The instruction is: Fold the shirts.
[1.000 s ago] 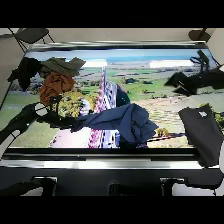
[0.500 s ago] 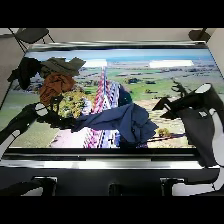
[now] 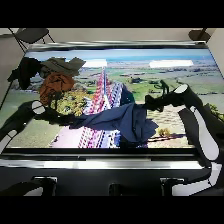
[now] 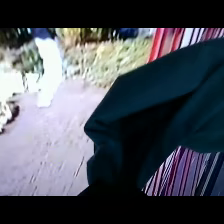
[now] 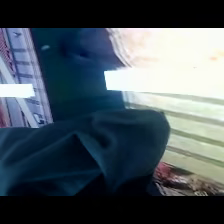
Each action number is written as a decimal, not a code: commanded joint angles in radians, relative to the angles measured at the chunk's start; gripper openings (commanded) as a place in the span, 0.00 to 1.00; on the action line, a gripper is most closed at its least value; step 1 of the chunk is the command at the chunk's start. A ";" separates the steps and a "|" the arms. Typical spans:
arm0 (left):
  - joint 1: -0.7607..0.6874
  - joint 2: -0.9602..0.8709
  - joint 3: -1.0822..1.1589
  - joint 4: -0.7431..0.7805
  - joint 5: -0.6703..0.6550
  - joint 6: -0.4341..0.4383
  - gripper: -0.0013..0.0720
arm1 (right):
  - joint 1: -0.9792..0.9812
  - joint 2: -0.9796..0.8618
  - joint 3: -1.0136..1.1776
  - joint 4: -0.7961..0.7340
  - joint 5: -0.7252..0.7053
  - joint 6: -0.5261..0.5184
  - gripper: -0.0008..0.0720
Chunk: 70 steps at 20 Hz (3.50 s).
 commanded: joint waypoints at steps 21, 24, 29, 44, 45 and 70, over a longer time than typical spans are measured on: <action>0.136 0.543 0.874 0.187 0.150 -0.101 0.06 | 0.005 0.940 0.513 -0.372 -0.203 0.062 0.07; 0.136 0.549 0.875 0.214 0.096 -0.098 0.06 | 0.005 0.943 0.513 -0.372 -0.087 0.061 0.07; 0.136 0.615 0.875 0.224 0.000 -0.095 0.06 | 0.005 0.996 0.513 -0.395 -0.010 0.061 0.07; 0.136 0.511 0.871 0.269 -0.208 -0.040 0.06 | 0.005 0.889 0.562 -0.612 0.247 0.147 0.07; 0.136 0.449 0.866 0.268 -0.236 -0.033 0.06 | 0.005 0.814 0.562 -0.612 0.301 0.146 0.07; 0.366 -0.385 0.674 0.023 -0.531 0.047 0.81 | -0.154 -0.077 0.557 -0.529 0.534 0.260 0.82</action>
